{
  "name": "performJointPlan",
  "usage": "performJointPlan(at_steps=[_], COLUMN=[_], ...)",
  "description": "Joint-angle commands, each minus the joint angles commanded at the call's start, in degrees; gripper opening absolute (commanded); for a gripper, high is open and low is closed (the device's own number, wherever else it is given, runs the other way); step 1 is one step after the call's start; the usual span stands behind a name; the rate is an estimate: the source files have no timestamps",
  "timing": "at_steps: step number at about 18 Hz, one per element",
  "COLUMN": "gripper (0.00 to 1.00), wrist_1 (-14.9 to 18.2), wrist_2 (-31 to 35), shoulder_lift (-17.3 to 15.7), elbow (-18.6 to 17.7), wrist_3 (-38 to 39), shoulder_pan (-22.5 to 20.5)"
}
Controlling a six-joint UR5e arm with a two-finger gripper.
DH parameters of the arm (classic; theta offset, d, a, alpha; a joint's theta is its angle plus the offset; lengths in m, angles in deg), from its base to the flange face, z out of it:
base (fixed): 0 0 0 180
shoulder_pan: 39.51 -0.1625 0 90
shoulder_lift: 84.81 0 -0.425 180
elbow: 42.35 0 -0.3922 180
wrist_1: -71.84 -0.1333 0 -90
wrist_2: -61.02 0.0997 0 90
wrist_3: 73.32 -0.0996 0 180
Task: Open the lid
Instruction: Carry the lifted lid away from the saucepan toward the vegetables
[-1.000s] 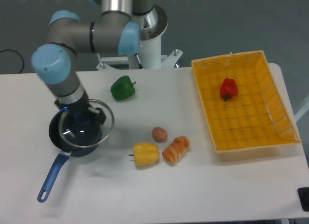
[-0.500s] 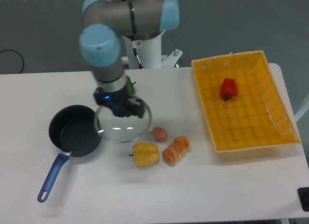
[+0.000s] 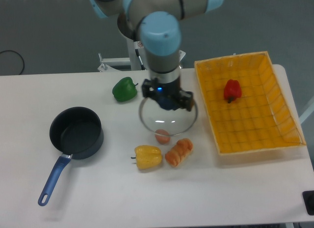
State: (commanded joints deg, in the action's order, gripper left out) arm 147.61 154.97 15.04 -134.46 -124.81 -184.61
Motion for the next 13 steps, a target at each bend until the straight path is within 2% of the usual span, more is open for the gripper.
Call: performJointPlan(at_steps=[7, 13], gripper=[0.4, 0.4], wrist_1=[0.1, 1.1], wrist_2=[0.0, 0.3], shoulder_lift=[0.0, 0.4], elbow=[0.0, -0.1], wrist_3=[-7.0, -9.6], shoulder_pan=[-4.3, -5.5])
